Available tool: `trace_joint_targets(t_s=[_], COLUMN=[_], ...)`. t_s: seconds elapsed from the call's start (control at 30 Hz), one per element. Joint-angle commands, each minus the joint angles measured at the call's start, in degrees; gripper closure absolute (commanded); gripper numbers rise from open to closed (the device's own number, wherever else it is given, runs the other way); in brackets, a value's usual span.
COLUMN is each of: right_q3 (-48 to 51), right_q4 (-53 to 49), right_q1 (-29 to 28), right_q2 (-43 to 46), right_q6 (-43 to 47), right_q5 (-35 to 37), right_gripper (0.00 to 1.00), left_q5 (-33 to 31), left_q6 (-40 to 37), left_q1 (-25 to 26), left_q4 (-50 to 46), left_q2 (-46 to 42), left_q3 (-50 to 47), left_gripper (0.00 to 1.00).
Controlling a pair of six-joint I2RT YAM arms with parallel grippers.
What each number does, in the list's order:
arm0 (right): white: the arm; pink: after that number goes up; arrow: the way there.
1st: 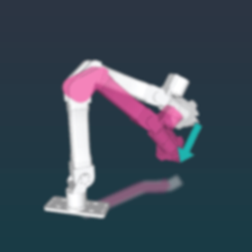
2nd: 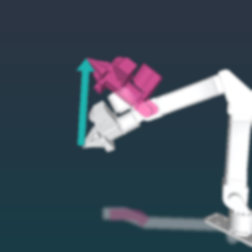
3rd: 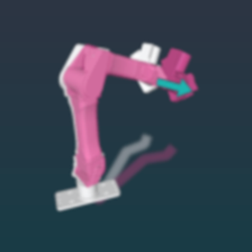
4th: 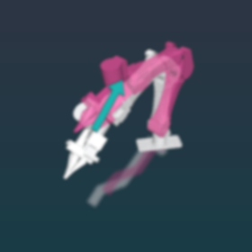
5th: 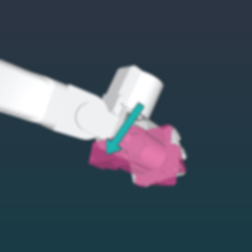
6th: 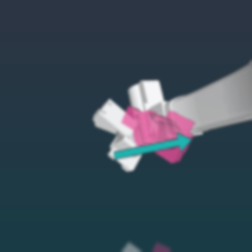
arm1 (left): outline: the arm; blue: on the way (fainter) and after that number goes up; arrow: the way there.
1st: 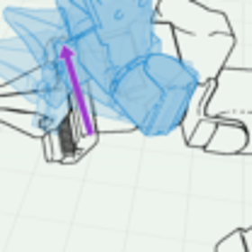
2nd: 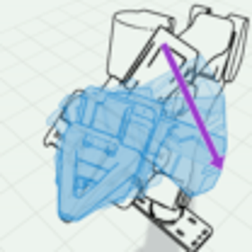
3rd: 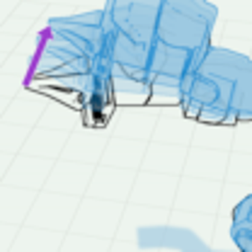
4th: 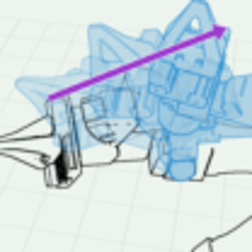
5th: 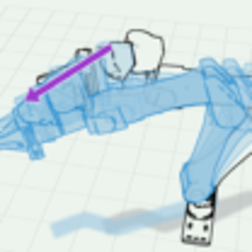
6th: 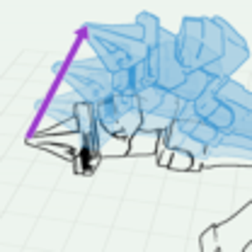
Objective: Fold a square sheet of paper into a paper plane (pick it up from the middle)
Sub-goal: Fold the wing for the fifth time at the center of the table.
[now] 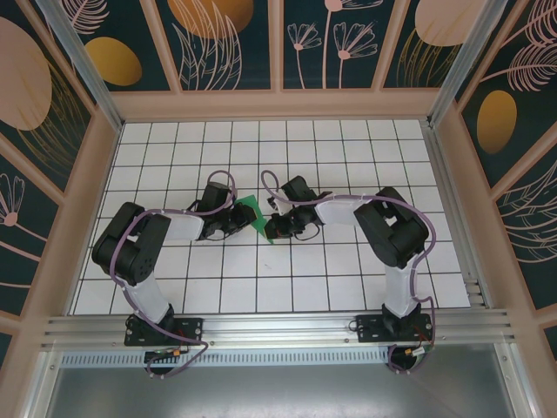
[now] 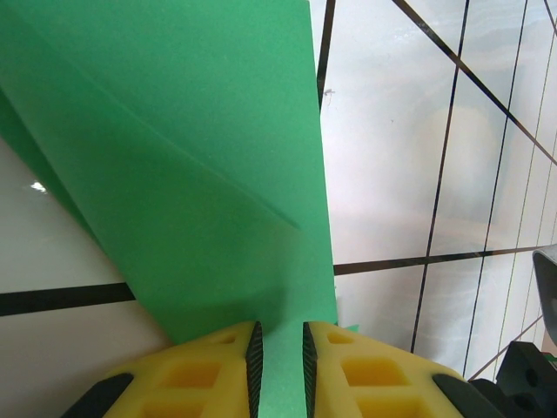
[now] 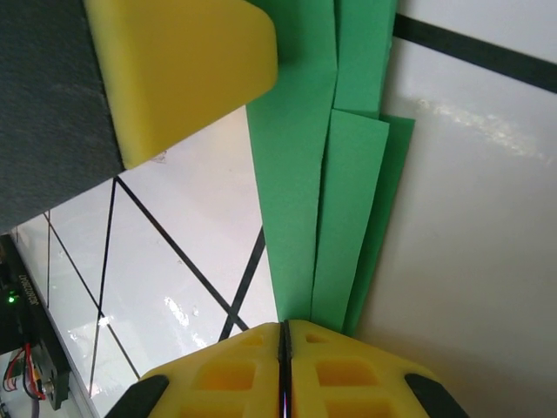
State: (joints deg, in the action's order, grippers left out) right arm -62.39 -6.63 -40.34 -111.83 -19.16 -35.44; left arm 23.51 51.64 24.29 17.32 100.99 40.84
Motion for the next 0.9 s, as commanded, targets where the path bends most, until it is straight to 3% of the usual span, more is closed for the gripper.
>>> trace_joint_targets(t_s=[0.0, 0.47, 0.67, 0.87], right_q3=[1.34, 5.57, 8.1, 4.35], right_q4=[-5.29, -10.33, -12.91, -10.18], right_q1=[-0.38, -1.23, -1.35, -0.88], right_q2=[-1.21, 0.58, 5.06, 10.12], right_q6=[1.4, 4.08, 5.09, 3.9], right_q5=[2.2, 2.94, 4.85, 5.1], right_gripper=[0.9, 0.94, 0.95, 0.93], left_q5=[-4.52, -5.4, -5.42, -4.9], left_q6=[-1.63, -1.64, -1.69, -1.75], left_q1=[-0.48, -0.48, -0.48, -0.48], left_q4=[-2.92, -3.61, -3.5, -2.98], left_q2=[2.7, 2.99, 3.03, 3.31], left_q3=[-0.36, -0.22, -0.33, -0.32], left_gripper=[0.76, 0.76, 0.76, 0.76])
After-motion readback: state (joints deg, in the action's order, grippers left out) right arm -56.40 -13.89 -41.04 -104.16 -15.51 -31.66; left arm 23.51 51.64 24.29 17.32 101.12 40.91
